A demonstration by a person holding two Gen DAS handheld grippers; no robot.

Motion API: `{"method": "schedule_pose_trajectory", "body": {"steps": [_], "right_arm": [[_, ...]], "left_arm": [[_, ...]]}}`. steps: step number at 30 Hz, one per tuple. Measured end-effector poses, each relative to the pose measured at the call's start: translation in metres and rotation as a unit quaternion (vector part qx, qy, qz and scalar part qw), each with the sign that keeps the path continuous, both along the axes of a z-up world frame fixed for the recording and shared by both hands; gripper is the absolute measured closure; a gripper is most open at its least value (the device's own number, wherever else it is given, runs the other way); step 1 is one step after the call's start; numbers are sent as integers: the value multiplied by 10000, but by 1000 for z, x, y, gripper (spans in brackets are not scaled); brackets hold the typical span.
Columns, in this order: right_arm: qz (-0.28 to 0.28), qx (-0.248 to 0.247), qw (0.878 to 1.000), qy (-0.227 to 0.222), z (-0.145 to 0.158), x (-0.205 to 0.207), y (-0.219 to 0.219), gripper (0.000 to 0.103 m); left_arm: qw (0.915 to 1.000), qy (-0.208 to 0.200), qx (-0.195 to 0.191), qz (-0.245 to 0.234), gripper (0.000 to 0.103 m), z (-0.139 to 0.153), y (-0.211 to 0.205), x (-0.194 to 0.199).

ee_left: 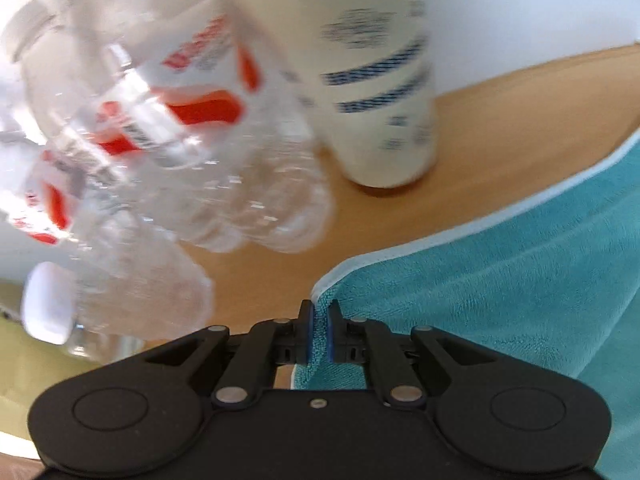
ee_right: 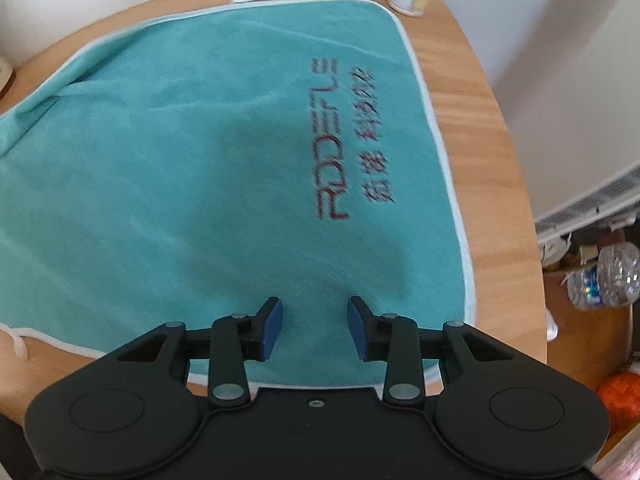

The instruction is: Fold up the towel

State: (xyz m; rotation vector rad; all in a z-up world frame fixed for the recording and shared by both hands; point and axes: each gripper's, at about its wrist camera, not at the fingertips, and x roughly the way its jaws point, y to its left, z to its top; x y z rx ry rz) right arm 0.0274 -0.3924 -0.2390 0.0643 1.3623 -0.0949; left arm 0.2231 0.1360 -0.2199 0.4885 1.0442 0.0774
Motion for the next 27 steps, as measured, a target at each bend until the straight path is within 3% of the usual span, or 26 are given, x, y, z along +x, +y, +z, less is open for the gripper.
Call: {"method": "schedule_pose_trajectory", "body": {"steps": [3, 6, 8, 10, 14, 17, 20, 24, 27], "right_arm": [[56, -64, 10000, 15, 0, -4, -2, 62], [-9, -22, 10000, 64, -1, -5, -7, 60], [-1, -10, 10000, 73, -2, -5, -9, 60], [19, 8, 10000, 67, -3, -6, -11, 60], [114, 25, 9999, -115, 3, -13, -16, 58], [-116, 69, 9994, -305, 6, -18, -26, 58], [-295, 50, 9987, -408, 5, -19, -36, 59], [-493, -198, 9977, -424, 0, -14, -39, 60], [-624, -102, 9971, -418, -3, -11, -45, 60]], "left_arm": [[9995, -159, 171, 193, 96, -1, 3, 9], [9990, -163, 82, 405, 93, 0, 5, 17], [9983, -242, -64, 521, 79, 10, 6, 17], [9978, -368, -190, 519, 52, 22, 6, 9], [9963, -524, -556, 401, 50, 54, 4, -29], [9954, -525, -718, 369, 45, 63, 3, -60], [9956, -288, -818, 360, 45, 56, -2, -108], [9961, 76, -795, 377, 45, 38, -11, -143], [9968, 238, -634, 418, 45, 31, -11, -168]]}}
